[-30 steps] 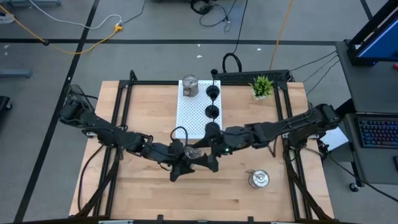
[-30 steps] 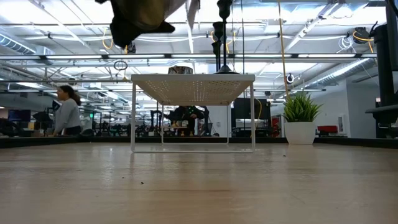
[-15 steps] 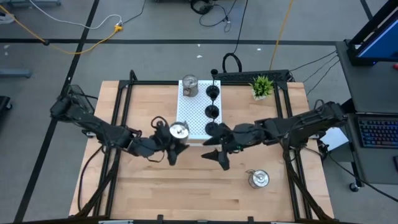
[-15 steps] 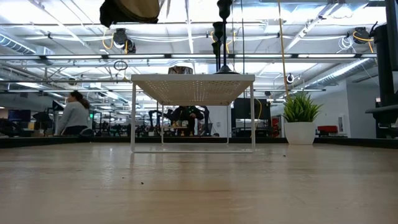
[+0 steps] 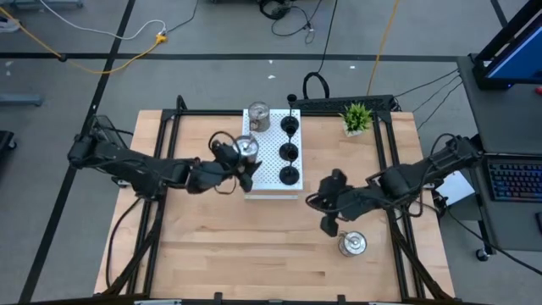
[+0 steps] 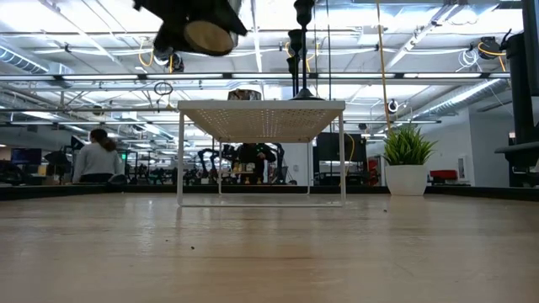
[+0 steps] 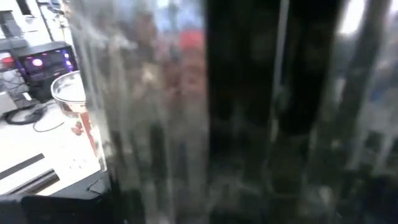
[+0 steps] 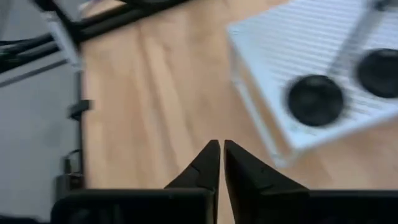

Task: Pick & Place candle stick holders
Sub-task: Put the top brown scented candle on the shelf aligned with the brown scented candle

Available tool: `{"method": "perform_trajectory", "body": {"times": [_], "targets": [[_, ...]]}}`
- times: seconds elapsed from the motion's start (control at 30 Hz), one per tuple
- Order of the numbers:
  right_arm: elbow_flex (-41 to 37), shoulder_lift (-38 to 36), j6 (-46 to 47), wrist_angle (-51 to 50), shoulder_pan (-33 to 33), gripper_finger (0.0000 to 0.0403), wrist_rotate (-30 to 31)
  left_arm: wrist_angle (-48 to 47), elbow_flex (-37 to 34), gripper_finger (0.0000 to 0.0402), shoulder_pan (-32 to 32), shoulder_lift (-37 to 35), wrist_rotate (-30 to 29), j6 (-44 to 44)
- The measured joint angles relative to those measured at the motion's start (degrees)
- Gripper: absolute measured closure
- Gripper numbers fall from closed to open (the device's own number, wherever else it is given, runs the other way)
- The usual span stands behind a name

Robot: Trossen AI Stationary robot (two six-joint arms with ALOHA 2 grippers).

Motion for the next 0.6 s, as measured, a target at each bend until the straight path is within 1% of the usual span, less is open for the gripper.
{"method": "perform_trajectory", "body": {"times": [0.1,0.17,0.27,0.43,0.5,0.6], "targets": [[0.0,-1.23,2.97,-4.93,1.13,0.0394,3.49,1.93,-2.23,0.0054,2.26,0.25,0.47,-0.4],[-0.02,-1.85,4.12,-7.44,1.72,0.04,4.7,4.95,-3.61,0.0054,3.54,0.44,1.17,-0.91],[-0.02,-2.49,5.15,-9.15,2.07,0.0399,6.35,8.84,-6.79,0.0054,5.31,0.61,1.2,-1.24],[-0.02,-2.44,4.62,-9.28,1.91,0.0401,6.67,16.12,-9.66,0.0054,8.56,2.33,3.87,-1.09],[-0.09,-2.47,4.53,-9.28,1.59,0.0402,6.64,15.49,-10.08,0.0054,9.48,3.69,4.96,-0.96],[-0.89,-2.44,4.87,-9.15,1.04,0.0402,6.68,18.99,-10.09,0.0054,10.87,6.13,8.35,-0.51]]}}
